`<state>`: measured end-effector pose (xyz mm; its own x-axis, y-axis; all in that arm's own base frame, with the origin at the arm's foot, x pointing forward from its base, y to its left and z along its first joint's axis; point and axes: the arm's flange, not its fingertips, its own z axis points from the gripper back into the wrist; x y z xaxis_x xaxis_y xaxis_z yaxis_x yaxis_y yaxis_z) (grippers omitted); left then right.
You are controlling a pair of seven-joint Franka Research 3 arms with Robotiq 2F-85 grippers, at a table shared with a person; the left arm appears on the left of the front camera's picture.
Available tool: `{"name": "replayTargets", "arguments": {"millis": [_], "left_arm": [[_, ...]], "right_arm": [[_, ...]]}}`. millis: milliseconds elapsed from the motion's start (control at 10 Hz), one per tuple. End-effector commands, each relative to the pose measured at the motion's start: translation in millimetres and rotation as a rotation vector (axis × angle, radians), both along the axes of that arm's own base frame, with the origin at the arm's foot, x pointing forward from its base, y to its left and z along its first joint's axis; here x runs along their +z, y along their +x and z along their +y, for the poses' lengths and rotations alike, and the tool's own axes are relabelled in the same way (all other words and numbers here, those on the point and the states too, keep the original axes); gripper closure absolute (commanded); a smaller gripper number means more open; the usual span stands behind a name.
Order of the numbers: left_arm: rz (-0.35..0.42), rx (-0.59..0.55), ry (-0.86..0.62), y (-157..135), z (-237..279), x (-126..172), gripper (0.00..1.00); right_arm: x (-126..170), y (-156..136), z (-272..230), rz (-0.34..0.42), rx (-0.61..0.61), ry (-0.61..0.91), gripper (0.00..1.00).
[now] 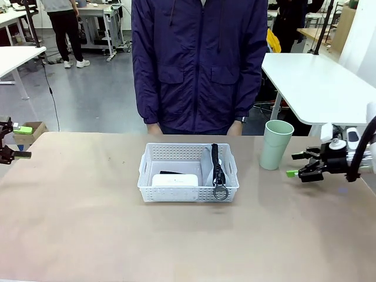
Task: Efficiently arrange items inside the basket to fit them all.
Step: Pick up the Reusable plastic cup and place it inside the Organizing basket.
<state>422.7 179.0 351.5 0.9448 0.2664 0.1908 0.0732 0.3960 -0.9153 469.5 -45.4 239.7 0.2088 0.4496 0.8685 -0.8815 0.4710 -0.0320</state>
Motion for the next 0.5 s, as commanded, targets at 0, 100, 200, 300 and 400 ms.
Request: {"name": "replayTargets", "arguments": {"millis": [0, 100, 200, 300, 400], "left_arm": [[-0.004, 0.000, 0.008, -4, -2, 2, 0.00], [-0.004, 0.000, 0.008, -4, -2, 2, 0.00], [-0.004, 0.000, 0.008, -4, -2, 2, 0.00], [-0.004, 0.000, 0.008, -4, -2, 2, 0.00], [-0.004, 0.000, 0.008, -4, -2, 2, 0.00]], "right_arm": [[-28, 19, 6, -0.047, 0.026, 0.028, 0.00], [-32, 22, 10, -0.045, -0.001, 0.027, 0.00], [-33, 25, 12, -0.049, -0.013, 0.057, 0.00], [-36, 28, 15, -0.031, -0.008, 0.100, 0.00], [-38, 30, 18, -0.038, -0.012, 0.127, 0.00]]}}
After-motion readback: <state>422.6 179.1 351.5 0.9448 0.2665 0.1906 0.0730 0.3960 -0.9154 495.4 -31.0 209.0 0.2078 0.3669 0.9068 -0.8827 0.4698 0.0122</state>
